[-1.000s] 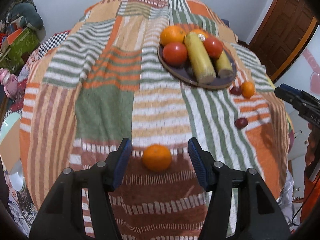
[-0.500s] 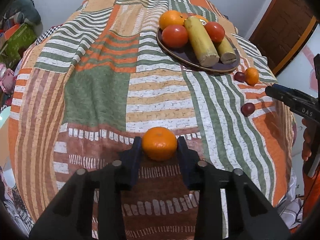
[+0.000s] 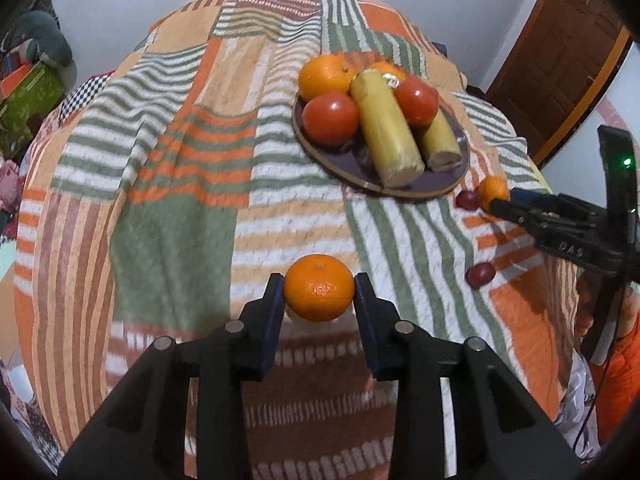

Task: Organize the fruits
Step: 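Grasp a small mandarin with the left tool while the right tool grasps another mandarin, then carry both mandarins onto the plate and open both tools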

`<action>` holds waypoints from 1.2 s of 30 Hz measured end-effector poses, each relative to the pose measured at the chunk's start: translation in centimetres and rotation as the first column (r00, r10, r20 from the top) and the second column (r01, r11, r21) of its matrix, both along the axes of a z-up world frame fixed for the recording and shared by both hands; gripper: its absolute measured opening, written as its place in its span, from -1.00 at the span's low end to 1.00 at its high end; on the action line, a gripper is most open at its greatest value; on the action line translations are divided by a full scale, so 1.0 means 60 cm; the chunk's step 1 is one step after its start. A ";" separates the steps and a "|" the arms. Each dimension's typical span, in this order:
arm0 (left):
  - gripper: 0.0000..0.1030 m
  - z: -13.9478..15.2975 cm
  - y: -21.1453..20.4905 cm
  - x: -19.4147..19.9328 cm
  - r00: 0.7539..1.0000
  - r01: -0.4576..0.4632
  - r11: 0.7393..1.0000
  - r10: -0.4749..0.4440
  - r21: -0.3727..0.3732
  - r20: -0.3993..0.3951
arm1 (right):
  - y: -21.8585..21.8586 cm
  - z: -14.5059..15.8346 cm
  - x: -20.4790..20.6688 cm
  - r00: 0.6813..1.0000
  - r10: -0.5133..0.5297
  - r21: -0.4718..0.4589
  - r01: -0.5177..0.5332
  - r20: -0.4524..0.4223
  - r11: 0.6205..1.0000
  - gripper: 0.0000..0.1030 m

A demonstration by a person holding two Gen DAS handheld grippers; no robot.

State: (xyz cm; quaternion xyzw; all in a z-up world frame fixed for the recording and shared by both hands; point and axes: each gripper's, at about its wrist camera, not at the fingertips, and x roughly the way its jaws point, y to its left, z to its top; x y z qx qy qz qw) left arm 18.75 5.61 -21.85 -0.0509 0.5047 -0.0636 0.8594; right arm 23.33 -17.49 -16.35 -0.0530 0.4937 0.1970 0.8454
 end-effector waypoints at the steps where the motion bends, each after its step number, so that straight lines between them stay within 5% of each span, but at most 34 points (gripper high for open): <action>1: -0.33 0.003 -0.003 0.006 1.000 0.004 1.000 -0.004 -0.001 0.006 | 0.000 -0.002 0.003 1.000 0.002 0.002 -0.002 -0.002 1.000 -0.10; 4: -0.33 0.009 -0.015 0.026 1.000 0.012 1.000 -0.012 0.003 0.018 | 0.003 -0.008 0.008 1.000 0.018 0.010 -0.017 -0.022 1.000 -0.31; 24: -0.33 0.068 -0.119 0.148 0.982 0.142 0.990 -0.139 -0.019 0.129 | -0.002 0.067 0.044 0.994 -0.001 0.053 -0.005 0.112 0.999 -0.32; 36: -0.33 0.042 -0.146 0.190 0.984 0.152 0.988 -0.147 -0.034 0.100 | 0.017 0.037 0.094 0.996 -0.014 0.069 0.008 0.091 0.998 -0.32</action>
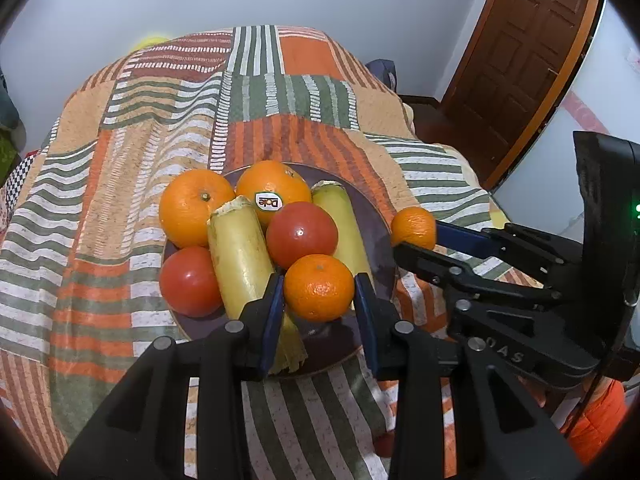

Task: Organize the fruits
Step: 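Carry both mandarins onto the plate and open both tools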

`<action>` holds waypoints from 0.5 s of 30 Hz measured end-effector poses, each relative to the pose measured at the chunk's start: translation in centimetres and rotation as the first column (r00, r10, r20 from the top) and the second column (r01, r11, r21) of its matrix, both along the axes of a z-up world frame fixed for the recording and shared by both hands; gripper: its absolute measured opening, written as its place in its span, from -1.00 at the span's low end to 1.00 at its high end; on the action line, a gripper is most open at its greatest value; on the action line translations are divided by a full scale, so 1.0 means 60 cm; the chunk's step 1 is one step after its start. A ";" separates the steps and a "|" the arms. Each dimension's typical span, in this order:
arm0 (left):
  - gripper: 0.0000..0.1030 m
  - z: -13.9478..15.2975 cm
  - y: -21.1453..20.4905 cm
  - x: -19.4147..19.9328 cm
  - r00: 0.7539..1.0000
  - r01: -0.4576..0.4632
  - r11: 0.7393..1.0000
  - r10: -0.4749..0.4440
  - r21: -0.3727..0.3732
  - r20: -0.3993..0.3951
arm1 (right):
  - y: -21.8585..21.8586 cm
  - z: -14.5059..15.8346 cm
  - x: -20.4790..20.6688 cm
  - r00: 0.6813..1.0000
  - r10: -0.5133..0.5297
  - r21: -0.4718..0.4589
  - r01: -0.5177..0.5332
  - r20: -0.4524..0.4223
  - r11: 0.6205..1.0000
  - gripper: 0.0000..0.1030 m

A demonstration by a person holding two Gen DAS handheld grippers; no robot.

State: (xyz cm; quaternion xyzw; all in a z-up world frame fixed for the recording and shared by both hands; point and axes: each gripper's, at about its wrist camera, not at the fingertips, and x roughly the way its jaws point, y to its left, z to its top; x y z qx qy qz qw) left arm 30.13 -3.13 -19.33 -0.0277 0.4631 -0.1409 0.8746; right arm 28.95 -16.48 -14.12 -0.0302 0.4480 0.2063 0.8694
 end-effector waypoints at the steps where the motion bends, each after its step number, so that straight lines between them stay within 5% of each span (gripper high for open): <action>1: -0.33 -0.003 -0.001 0.003 1.000 -0.001 1.000 0.001 0.001 -0.005 | 0.001 -0.003 0.003 1.000 0.001 0.002 -0.001 -0.005 1.000 -0.32; 15: -0.33 -0.018 -0.011 0.010 1.000 0.008 1.000 -0.008 0.012 -0.004 | 0.009 -0.022 0.023 0.999 0.005 0.026 -0.004 -0.053 1.000 -0.32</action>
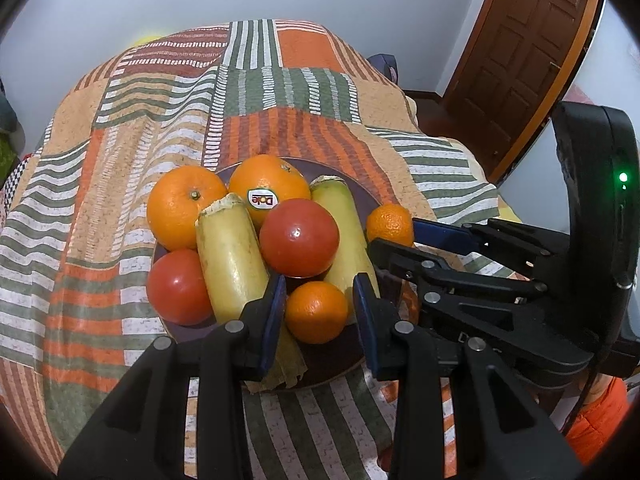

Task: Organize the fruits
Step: 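Carry both mandarins onto the plate and open both tools, then grasp a dark red plum with the right tool while the left tool grasps another plum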

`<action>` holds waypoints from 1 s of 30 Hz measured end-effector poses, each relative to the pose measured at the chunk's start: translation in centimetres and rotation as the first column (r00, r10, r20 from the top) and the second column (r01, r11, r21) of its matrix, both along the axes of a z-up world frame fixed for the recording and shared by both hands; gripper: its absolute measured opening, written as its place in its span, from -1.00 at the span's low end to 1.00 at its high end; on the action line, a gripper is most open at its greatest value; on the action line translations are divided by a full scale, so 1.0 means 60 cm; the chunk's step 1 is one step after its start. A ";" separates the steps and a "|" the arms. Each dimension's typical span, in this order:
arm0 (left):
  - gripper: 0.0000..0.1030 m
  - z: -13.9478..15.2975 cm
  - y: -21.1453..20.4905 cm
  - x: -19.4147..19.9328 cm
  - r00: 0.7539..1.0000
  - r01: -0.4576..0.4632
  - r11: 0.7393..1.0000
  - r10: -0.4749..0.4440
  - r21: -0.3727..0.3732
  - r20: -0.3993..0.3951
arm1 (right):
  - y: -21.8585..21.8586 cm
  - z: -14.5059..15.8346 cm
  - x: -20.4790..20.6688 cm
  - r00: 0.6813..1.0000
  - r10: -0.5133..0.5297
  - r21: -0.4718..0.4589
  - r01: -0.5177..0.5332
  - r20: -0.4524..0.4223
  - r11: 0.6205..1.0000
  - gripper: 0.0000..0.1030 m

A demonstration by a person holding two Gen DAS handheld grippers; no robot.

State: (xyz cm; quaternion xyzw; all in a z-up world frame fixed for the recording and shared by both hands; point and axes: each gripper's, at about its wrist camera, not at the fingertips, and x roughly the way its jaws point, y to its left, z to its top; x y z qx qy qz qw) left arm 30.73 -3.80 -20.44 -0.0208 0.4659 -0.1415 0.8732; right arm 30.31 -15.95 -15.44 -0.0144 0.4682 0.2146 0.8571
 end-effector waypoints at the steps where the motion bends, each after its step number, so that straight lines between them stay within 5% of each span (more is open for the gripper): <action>1: -0.33 -0.001 0.000 0.001 1.000 0.000 1.000 0.000 -0.001 0.000 | 0.000 0.000 0.001 1.000 0.002 -0.002 -0.002 -0.002 1.000 -0.31; 21: -0.33 0.047 0.040 -0.058 0.997 -0.054 0.999 0.053 0.006 0.053 | -0.013 0.040 -0.054 0.999 0.026 0.003 -0.026 0.046 1.000 -0.08; 30: -0.32 0.039 0.067 -0.091 0.998 -0.067 0.998 0.066 0.012 0.023 | 0.002 0.005 -0.093 0.997 0.075 -0.025 -0.075 -0.002 0.997 -0.08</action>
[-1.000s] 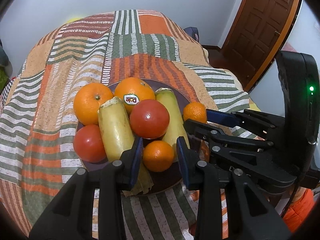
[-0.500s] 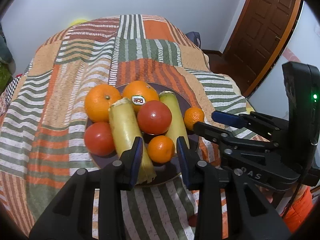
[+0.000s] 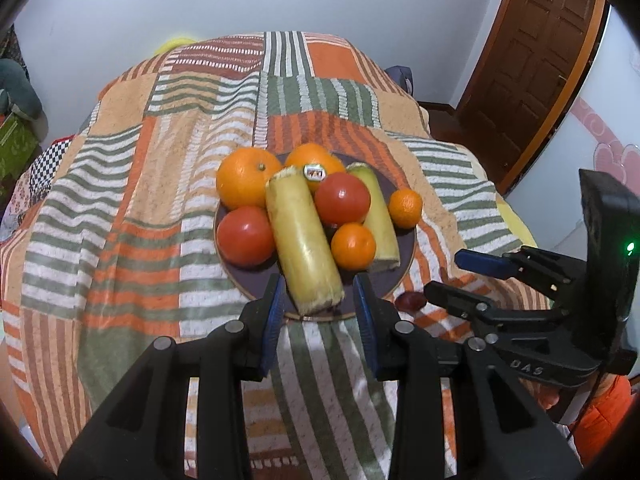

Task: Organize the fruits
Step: 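Grasp a dark red plum with the right tool while the left tool grasps another plum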

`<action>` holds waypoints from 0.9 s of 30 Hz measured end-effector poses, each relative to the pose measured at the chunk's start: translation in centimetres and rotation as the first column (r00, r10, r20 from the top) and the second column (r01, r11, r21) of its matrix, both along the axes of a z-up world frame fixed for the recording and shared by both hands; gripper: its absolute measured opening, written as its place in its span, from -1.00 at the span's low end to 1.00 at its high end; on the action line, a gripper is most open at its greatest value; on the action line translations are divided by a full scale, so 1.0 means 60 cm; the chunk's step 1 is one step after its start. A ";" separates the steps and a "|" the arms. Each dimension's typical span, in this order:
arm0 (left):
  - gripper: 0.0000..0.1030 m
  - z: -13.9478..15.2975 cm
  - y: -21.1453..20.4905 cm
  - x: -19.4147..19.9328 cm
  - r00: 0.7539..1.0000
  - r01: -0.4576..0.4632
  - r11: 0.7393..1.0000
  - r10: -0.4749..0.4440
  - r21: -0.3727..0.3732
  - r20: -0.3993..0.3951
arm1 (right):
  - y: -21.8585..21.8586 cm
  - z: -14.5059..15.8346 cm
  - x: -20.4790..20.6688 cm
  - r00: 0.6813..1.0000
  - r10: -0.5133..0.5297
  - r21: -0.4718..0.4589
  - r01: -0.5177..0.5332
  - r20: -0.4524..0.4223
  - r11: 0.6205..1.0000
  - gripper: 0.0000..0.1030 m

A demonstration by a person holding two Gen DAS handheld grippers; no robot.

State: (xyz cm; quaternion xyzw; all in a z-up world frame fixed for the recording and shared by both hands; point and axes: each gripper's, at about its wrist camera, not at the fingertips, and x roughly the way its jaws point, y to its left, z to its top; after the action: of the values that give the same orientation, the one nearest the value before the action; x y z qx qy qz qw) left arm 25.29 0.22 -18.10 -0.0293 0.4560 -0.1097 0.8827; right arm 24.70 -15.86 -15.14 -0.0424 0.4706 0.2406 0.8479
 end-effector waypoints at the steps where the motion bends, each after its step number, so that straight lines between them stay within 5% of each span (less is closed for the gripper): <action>1: -0.32 -0.002 0.001 -0.002 1.000 0.000 1.000 0.000 -0.001 -0.004 | 0.002 -0.004 -0.002 1.000 0.000 -0.006 0.000 0.001 1.000 -0.08; 6: -0.30 -0.017 0.001 -0.010 0.999 0.007 1.000 -0.008 -0.007 -0.033 | 0.014 -0.024 -0.003 0.999 0.016 0.014 -0.015 -0.037 1.000 -0.16; 14: -0.30 -0.040 -0.013 -0.020 0.996 0.030 0.999 -0.032 -0.026 -0.084 | 0.028 -0.035 -0.009 0.998 0.044 -0.015 -0.044 -0.039 0.999 -0.57; 27: -0.30 -0.053 -0.068 -0.070 0.985 0.105 0.994 -0.108 -0.030 -0.138 | -0.028 0.011 -0.049 1.000 -0.005 0.010 0.005 0.008 1.000 -0.57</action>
State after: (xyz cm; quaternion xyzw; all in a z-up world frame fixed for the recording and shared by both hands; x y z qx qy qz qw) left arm 21.09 -3.83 -21.31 -0.0226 0.5162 -0.1594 0.8412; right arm 21.76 -17.57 -14.50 -0.0381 0.4660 0.2407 0.8505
